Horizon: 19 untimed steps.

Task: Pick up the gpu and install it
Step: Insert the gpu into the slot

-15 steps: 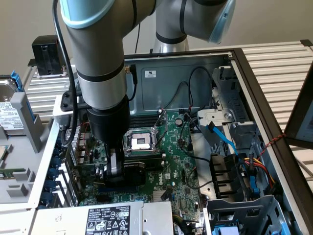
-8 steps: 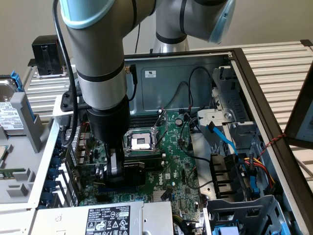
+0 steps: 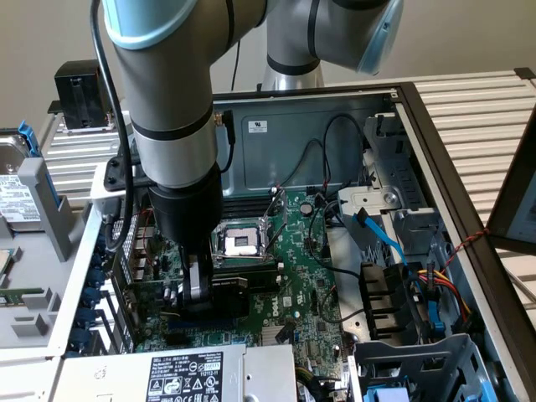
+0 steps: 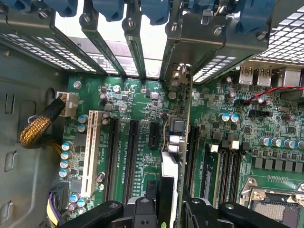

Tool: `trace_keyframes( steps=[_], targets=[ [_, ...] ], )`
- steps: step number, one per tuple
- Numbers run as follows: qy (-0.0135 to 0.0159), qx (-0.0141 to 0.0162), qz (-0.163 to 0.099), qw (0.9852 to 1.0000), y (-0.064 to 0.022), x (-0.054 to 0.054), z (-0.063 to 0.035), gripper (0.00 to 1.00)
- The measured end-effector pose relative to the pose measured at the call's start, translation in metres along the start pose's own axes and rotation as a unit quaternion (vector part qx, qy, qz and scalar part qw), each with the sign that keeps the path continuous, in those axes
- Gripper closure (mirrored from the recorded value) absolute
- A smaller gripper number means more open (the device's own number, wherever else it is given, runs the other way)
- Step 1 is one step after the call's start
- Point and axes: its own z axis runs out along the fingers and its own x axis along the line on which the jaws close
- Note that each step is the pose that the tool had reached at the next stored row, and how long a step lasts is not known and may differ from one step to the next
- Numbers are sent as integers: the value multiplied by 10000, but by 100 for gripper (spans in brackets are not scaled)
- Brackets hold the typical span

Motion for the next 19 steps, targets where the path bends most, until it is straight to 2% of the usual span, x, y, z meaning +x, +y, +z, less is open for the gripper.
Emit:
trace_keyframes(
  steps=[19],
  targets=[
    [3,-2,-28,10000,5,2,15,72]
  ],
)
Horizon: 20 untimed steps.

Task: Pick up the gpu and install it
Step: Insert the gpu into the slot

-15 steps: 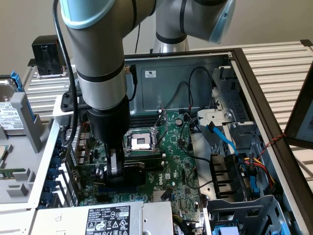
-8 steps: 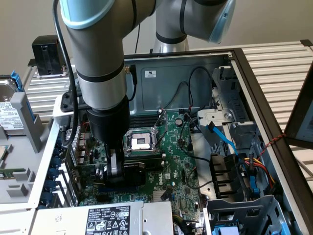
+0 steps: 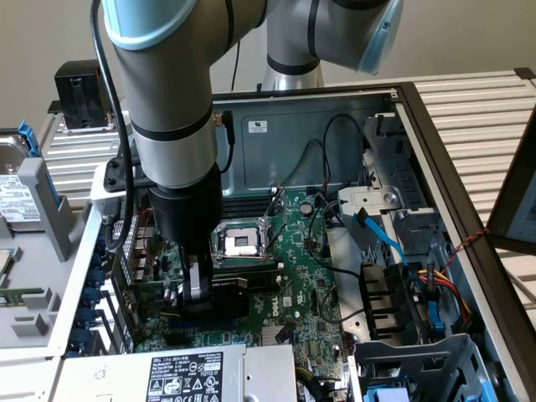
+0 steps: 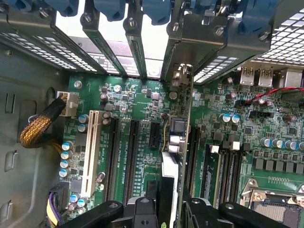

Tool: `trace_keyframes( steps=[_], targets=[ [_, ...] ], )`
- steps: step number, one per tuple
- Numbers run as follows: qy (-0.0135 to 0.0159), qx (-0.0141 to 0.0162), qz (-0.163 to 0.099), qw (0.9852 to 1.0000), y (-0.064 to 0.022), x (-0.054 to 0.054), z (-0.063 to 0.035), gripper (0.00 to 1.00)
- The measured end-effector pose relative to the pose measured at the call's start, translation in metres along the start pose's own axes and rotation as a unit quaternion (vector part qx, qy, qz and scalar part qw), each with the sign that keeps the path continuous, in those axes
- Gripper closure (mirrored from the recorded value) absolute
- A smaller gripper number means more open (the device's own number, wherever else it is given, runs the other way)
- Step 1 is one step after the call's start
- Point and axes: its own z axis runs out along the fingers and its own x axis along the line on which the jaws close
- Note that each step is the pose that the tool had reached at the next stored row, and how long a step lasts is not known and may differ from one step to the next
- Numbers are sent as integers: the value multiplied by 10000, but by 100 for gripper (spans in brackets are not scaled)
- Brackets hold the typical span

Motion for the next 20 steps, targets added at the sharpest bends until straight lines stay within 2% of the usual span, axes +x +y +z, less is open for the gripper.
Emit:
trace_keyframes(
  steps=[20],
  targets=[
    [6,-4,1,10000,-1,1,13,72]
  ],
)
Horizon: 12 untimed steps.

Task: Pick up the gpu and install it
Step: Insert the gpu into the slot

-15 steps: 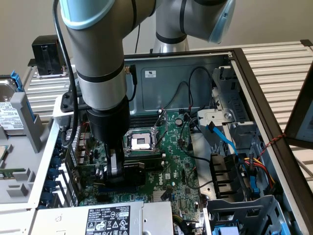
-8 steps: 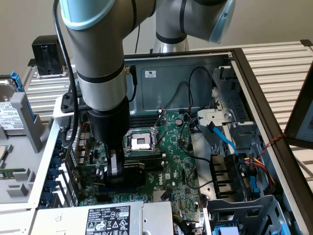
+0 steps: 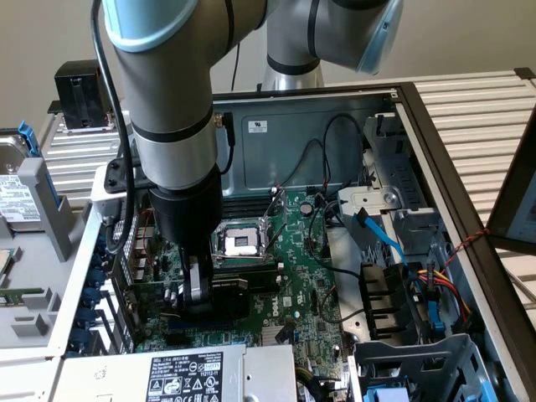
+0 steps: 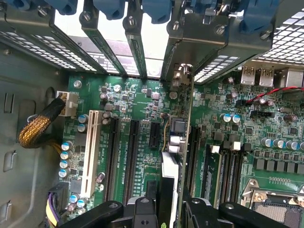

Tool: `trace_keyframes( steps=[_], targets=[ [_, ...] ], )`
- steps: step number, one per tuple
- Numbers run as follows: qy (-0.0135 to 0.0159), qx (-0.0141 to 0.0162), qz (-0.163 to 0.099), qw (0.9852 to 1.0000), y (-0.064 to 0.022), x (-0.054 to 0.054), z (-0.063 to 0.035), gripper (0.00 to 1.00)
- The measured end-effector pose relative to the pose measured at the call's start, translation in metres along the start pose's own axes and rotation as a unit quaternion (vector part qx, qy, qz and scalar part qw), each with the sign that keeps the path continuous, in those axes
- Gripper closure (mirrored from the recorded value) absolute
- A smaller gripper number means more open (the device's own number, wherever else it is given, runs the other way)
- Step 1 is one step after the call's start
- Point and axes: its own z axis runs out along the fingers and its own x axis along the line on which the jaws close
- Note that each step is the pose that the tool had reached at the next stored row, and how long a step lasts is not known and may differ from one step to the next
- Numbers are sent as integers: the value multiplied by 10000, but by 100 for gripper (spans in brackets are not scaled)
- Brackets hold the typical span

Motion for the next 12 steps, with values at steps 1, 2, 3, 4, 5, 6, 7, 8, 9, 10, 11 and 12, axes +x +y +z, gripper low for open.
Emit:
trace_keyframes(
  steps=[1,2,3,4,5,6,7,8,9,10,11,12],
  targets=[
    [2,-1,0,10000,0,0,0,72],
    [3,-3,1,10000,0,0,0,72],
    [6,-6,1,10000,0,1,-1,72],
    [7,-7,1,10000,-1,0,-3,72],
    [10,-10,2,10000,0,1,-6,71],
    [12,-12,3,10000,0,1,-10,71],
    [11,-25,4,10000,5,1,-16,71],
    [-8,-46,9,10000,14,-3,-19,69],
    [-11,-47,9,10000,13,-5,-21,64],
    [-12,-47,8,10000,11,-6,-22,64],
    [-13,-47,8,10000,10,-6,-21,57],
    [-13,-48,8,10000,10,-6,-24,57]
  ],
)
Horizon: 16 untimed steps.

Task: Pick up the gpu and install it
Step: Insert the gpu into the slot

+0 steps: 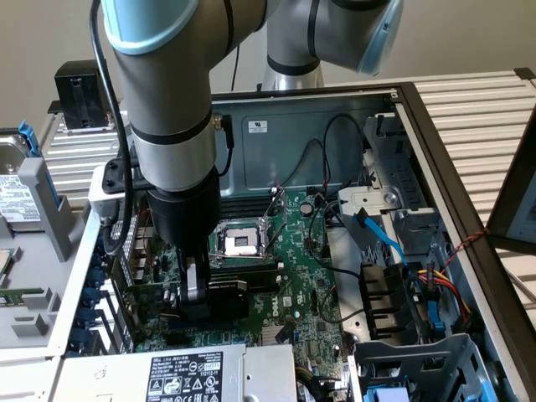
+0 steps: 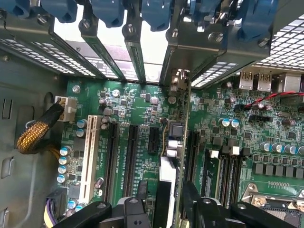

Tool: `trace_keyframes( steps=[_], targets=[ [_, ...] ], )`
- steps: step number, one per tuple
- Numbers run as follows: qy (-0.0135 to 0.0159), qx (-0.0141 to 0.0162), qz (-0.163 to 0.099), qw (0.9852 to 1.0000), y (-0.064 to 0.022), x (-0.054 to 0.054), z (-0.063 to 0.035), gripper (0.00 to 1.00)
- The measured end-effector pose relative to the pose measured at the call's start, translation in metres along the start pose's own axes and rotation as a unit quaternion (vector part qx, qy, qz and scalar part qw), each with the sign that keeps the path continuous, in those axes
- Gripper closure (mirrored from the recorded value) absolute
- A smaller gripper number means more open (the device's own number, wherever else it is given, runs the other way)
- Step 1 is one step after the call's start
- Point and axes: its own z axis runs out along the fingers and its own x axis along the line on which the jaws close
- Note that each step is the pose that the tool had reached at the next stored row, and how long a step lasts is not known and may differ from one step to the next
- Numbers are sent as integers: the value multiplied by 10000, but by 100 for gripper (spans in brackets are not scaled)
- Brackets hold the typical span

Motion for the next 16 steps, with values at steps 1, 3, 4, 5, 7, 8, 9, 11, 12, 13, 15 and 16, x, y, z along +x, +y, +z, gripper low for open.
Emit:
trace_keyframes(
  steps=[1,3,4,5,7,8,9,11,12,13,15,16],
  targets=[
    [1,-2,0,10000,0,0,-4,57],
    [1,-7,0,10000,1,1,-17,57],
    [1,-10,0,10000,0,1,-30,57],
    [1,-12,0,10000,1,0,-47,57],
    [1,-14,0,10000,1,0,-101,50],
    [1,-14,0,10000,1,0,-128,50],
    [1,-15,0,10000,2,0,-156,50],
    [7,-15,-1,10000,1,0,-237,43],
    [14,-15,-1,10000,1,0,-276,43],
    [19,-16,0,10000,2,-1,-317,43],
    [23,-17,0,10000,3,-1,-409,43],
    [24,-16,0,10000,4,0,-449,43]
  ],
)
